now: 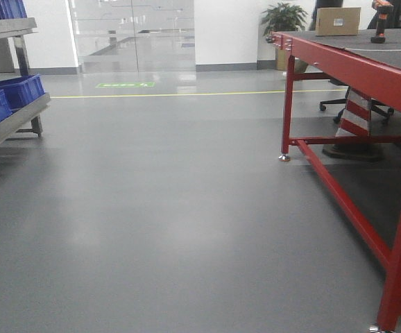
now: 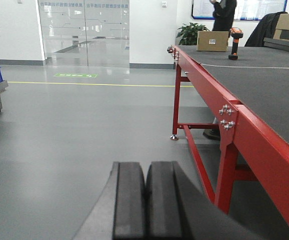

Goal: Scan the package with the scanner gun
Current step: 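Drive the base forward past the blue-crate shelves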

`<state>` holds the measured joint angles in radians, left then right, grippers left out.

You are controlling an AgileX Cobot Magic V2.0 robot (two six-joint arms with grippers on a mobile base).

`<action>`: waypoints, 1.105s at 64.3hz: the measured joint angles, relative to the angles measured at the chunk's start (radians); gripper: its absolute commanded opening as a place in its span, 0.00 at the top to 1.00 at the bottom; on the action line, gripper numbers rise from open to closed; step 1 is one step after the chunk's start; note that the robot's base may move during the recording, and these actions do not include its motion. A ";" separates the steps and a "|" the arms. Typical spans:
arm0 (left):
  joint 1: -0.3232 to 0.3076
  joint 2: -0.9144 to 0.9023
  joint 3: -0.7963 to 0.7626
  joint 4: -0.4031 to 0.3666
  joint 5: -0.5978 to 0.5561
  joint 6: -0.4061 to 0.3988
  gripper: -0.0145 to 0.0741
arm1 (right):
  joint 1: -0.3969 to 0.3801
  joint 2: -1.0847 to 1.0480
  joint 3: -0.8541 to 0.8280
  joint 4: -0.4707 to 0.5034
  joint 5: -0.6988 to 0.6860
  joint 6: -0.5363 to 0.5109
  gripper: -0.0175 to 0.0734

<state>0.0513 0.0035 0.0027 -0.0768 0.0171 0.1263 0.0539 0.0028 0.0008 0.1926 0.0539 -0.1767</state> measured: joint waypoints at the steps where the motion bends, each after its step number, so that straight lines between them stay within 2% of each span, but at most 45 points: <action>1: 0.000 0.000 0.000 0.000 0.000 0.000 0.96 | 0.000 0.000 0.000 0.000 0.000 0.000 0.99; 71: 0.000 0.000 0.000 0.000 0.000 0.000 0.96 | 0.000 0.000 0.000 0.000 0.000 0.000 0.99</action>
<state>0.0513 0.0035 0.0027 -0.0768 0.0171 0.1263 0.0539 0.0028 0.0008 0.1926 0.0539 -0.1767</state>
